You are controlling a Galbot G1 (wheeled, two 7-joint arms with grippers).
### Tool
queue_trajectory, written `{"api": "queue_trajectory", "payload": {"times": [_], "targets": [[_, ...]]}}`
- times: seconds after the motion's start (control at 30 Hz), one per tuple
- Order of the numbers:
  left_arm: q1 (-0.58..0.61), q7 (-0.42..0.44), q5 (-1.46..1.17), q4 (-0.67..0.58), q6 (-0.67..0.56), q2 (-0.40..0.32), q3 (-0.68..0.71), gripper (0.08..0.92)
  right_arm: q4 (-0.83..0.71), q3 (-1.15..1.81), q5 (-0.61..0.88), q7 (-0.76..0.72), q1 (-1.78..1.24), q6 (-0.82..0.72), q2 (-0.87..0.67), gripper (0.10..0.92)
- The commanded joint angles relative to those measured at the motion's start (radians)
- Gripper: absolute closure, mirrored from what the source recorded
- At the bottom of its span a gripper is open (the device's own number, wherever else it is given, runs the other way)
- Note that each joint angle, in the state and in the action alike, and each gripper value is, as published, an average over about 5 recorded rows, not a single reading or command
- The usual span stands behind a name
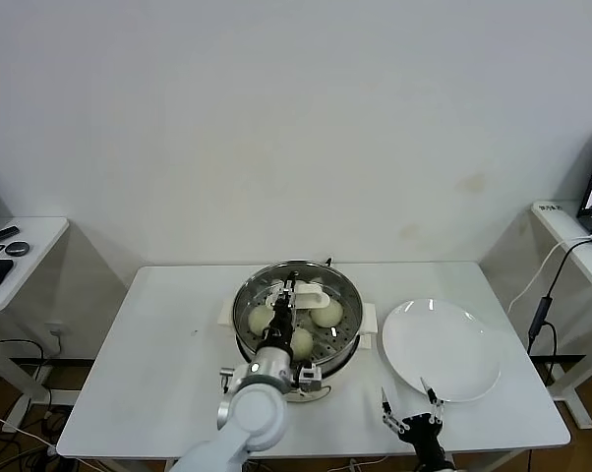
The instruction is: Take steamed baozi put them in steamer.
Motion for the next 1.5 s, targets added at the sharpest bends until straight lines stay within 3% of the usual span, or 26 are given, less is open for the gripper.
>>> {"api": "queue_trajectory", "payload": {"times": [0.03, 0.2, 0.27, 0.4, 0.47, 0.7, 0.87, 1.13, 1.5], "targets": [[0.216, -0.131, -0.184, -0.233, -0.09, 0.047, -0.114, 0.614, 0.004, -0.002, 0.002, -0.001, 0.001, -0.005, -0.002, 0.203], [0.471, -0.25, -0.489, -0.385, -0.293, 0.102, -0.254, 0.466, -0.003, -0.013, 0.0, -0.008, 0.01, -0.016, -0.001, 0.203], [0.614, -0.325, -0.657, -0.418, -0.452, 0.099, -0.328, 0.414, -0.003, -0.017, 0.0, -0.01, 0.015, -0.019, 0.001, 0.203], [0.822, -0.434, -0.94, -0.381, -0.851, 0.009, -0.535, 0.293, 0.0, -0.019, 0.008, -0.012, 0.023, -0.023, 0.0, 0.203], [0.891, -0.431, -1.099, -0.355, -0.945, -0.04, -0.648, 0.244, 0.002, -0.021, 0.014, -0.016, 0.023, -0.025, -0.005, 0.203], [1.04, -0.425, -1.55, -0.341, -0.893, -0.042, -0.76, 0.178, 0.036, -0.021, 0.102, -0.034, -0.011, -0.062, -0.045, 0.203], [1.0, -0.389, -1.726, -0.212, -0.801, -0.062, -0.783, 0.177, 0.096, -0.01, 0.203, -0.045, -0.058, -0.141, -0.086, 0.203], [0.986, -0.291, -1.648, -0.157, -0.815, -0.083, -0.777, 0.177, 0.187, 0.005, 0.301, -0.055, -0.128, -0.226, -0.129, 0.203], [0.979, -0.269, -1.616, -0.148, -0.803, -0.084, -0.761, 0.177, 0.199, -0.053, 0.292, -0.049, -0.171, -0.234, -0.129, 0.203]]}}
